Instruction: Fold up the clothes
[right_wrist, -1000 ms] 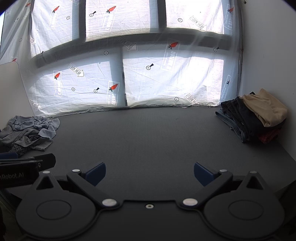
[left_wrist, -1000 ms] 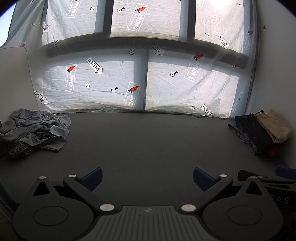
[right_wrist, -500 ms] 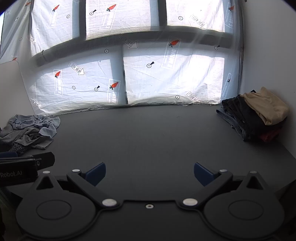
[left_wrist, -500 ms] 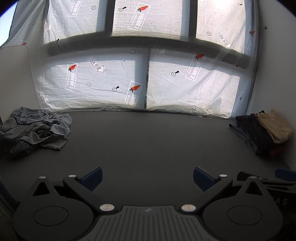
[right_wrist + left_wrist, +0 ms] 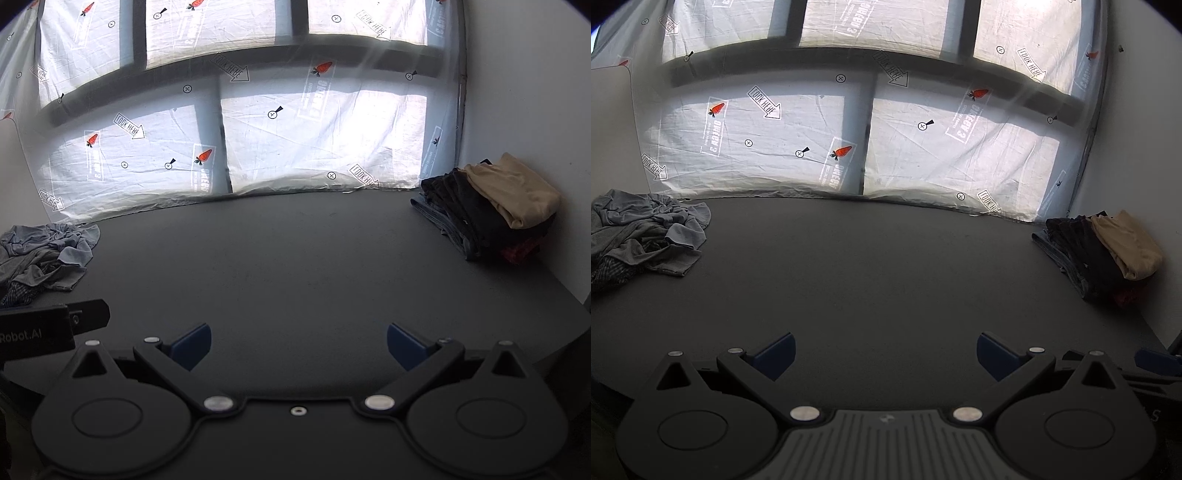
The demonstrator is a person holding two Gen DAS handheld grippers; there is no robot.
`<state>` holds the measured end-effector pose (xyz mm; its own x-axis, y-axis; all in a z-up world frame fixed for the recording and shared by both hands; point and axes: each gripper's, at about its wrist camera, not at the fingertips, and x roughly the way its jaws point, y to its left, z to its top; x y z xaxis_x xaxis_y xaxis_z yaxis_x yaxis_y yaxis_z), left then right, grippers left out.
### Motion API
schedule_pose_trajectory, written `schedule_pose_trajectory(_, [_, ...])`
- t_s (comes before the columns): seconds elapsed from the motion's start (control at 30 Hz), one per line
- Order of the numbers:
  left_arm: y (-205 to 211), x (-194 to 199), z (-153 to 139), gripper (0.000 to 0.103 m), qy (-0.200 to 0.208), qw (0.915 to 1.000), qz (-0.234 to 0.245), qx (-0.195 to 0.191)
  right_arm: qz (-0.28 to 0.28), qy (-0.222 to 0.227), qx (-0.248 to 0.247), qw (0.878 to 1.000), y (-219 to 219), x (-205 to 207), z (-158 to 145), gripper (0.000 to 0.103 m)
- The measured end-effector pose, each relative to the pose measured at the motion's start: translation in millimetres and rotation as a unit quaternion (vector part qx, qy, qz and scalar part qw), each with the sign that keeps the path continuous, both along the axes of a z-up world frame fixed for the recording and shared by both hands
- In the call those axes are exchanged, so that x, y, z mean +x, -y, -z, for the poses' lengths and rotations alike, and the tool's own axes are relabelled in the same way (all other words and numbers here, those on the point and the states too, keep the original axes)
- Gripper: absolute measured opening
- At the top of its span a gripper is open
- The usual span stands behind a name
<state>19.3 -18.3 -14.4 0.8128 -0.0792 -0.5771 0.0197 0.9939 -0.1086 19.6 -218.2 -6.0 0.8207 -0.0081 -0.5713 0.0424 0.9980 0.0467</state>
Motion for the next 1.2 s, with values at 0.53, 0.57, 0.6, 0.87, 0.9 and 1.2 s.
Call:
schedule_pose_trajectory(0.53, [33,101,-18,0.103,-0.018,0.999,-0.026,0.031,-0.043,-0.024,0.024,0.998,22,127,-4,0.103])
schedule_pose_trajectory(0.57, [34,110,-19,0.103,-0.025,0.999,-0.028,0.024,-0.049,-0.028,0.025,0.998,22,137,-4,0.103])
schedule_pose_trajectory(0.6, [34,117,-20,0.103,-0.031,0.9989,-0.03,0.017,-0.054,-0.032,0.025,0.998,22,147,-4,0.103])
schedule_pose_trajectory(0.87, [18,151,-6,0.103,-0.084,0.9924,-0.086,0.025,-0.101,-0.076,0.01,0.992,-2,209,15,0.103])
schedule_pose_trajectory(0.9, [11,155,-4,0.103,-0.092,0.9912,-0.092,0.024,-0.108,-0.08,0.007,0.991,-8,215,17,0.103])
schedule_pose_trajectory(1.2, [-61,208,14,0.103,-0.143,0.9798,-0.135,0.037,-0.146,-0.094,-0.03,0.984,-78,272,32,0.103])
